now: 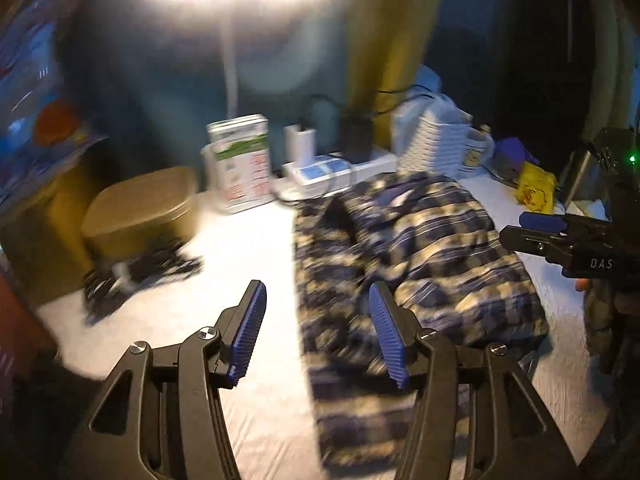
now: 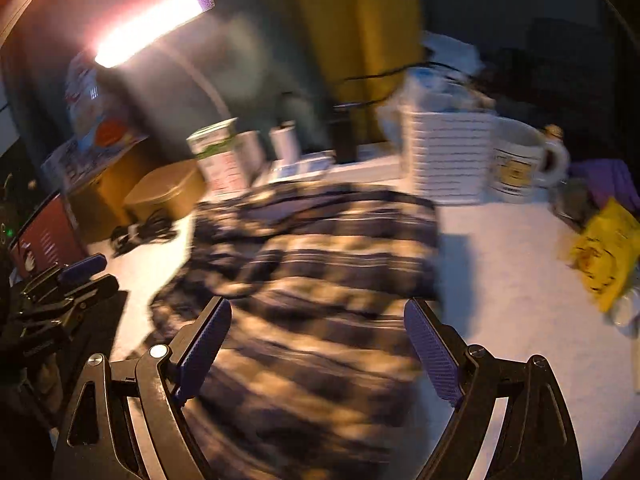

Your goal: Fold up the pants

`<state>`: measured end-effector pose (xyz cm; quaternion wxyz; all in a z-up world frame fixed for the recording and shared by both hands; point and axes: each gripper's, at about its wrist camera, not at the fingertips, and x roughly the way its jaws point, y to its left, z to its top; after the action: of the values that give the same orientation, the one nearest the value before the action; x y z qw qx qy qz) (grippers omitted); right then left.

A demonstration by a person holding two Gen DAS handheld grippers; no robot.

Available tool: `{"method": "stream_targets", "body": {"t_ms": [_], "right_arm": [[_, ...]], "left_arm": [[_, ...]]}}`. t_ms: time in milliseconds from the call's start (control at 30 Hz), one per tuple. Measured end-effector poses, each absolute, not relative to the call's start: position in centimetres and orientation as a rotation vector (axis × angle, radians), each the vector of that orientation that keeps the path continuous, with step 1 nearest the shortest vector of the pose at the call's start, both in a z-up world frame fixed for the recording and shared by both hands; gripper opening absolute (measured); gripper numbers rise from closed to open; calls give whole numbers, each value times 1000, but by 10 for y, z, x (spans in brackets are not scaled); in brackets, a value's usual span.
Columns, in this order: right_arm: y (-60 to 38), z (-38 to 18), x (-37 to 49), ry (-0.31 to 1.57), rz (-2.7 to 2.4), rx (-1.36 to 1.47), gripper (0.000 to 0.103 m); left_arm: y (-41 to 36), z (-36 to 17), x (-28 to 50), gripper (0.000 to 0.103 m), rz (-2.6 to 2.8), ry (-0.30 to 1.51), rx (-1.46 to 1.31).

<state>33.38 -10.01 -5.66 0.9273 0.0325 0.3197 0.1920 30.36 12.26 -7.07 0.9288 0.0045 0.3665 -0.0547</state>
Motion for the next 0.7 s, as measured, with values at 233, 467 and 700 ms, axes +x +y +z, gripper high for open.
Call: {"method": "stream_targets", "body": {"t_ms": [233,467,700], "right_arm": [[-131,-64,357,655,372,69,89],[-138,-72,389,676,383,58,84],[-131,-86,440,732,384,31,83]], "left_arm": [[86,-79,356,53,-189,767,152],[89,-110,417,53,-177,838,192],[118,-130,451,52,-177,883,110]]}}
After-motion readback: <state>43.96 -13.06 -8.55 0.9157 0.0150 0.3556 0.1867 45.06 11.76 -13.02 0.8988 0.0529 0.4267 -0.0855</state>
